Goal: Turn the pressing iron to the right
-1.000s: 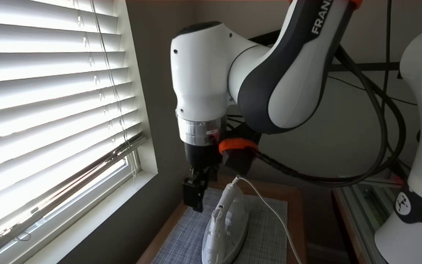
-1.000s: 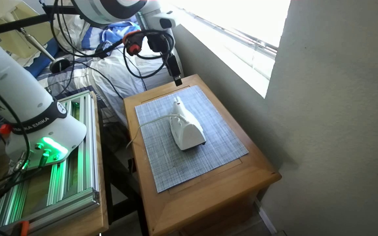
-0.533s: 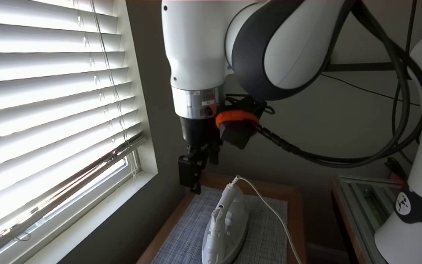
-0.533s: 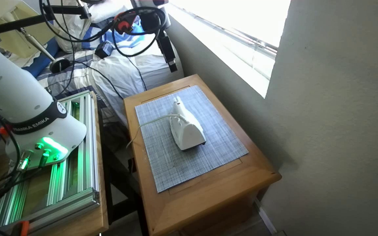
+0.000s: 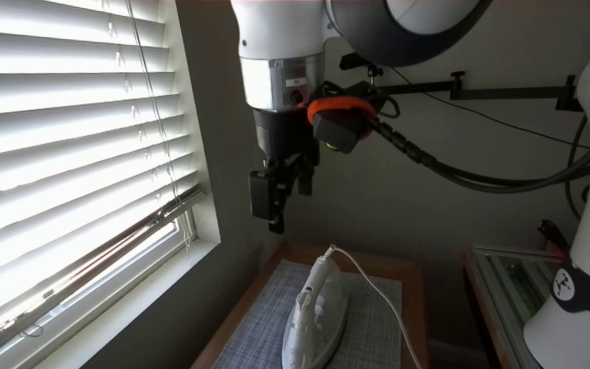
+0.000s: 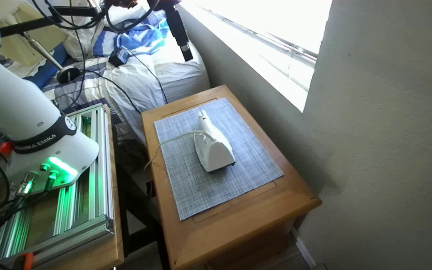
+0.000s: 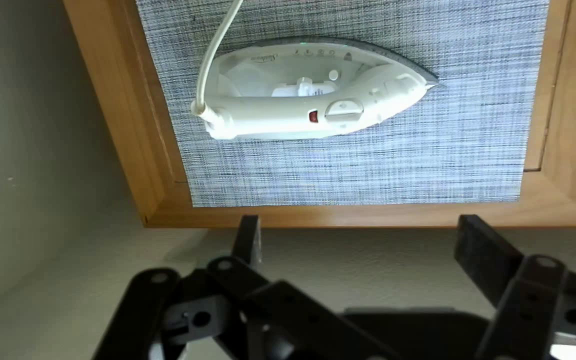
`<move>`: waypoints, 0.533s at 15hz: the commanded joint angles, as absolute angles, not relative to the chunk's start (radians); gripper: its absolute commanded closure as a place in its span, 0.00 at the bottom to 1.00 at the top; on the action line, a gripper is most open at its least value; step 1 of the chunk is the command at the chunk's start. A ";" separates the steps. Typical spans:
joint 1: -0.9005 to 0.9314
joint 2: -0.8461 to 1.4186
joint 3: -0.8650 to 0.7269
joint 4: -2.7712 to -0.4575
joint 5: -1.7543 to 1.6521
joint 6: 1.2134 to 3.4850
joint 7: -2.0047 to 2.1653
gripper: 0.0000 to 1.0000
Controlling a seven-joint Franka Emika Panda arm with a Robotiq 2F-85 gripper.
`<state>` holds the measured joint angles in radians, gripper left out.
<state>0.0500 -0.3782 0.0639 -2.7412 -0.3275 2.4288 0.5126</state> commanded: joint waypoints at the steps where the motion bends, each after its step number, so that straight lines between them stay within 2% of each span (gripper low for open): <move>1: 0.004 -0.396 0.114 -2.742 -0.302 2.425 0.493 0.00; 8: -0.005 -0.387 0.127 -2.744 -0.305 2.425 0.496 0.00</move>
